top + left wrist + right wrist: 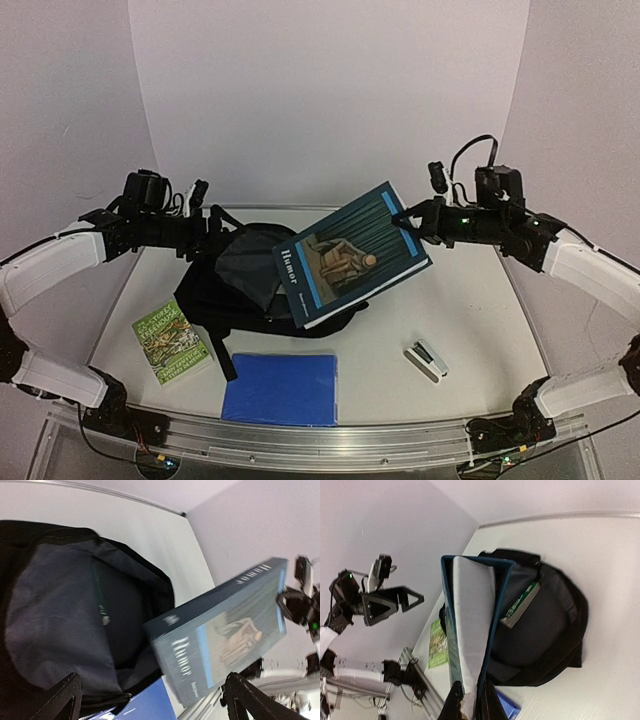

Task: Pack the student bag
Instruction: Place the book in the student bag.

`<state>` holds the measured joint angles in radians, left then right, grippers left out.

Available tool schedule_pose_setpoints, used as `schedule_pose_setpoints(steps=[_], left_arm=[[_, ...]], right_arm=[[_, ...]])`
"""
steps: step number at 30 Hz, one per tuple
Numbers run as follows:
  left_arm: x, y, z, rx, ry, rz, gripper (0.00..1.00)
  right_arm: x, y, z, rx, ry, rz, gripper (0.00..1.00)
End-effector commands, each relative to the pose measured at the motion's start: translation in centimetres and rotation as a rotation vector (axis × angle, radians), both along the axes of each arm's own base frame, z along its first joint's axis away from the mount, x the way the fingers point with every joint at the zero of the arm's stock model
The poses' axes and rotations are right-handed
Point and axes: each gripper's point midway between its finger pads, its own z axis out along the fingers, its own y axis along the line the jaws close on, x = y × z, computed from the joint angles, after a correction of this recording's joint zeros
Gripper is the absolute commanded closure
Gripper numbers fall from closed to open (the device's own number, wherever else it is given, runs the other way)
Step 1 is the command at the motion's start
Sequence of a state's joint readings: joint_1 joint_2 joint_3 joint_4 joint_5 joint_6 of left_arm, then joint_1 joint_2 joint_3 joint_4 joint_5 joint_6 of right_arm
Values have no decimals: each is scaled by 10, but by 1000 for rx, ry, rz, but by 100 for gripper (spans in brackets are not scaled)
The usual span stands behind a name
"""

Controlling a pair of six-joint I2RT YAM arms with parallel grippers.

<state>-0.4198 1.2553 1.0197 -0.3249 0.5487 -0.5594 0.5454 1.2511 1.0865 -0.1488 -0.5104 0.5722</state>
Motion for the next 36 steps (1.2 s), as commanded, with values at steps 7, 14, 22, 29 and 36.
schedule_pose_setpoints(steps=[7, 14, 22, 29, 36], left_arm=[[32, 48, -74, -66, 233, 257, 0], [37, 44, -94, -79, 282, 256, 0], [54, 34, -110, -99, 317, 238, 41], [64, 26, -78, -179, 187, 192, 99], [42, 22, -17, -230, -47, 79, 100]], right_arm=[[9, -62, 70, 224, -218, -371, 100], [13, -73, 52, 238, -169, -445, 100], [14, -68, 41, 307, -103, -444, 100], [17, -64, 13, 382, 25, -467, 100], [31, -54, -31, 426, 165, -499, 100]])
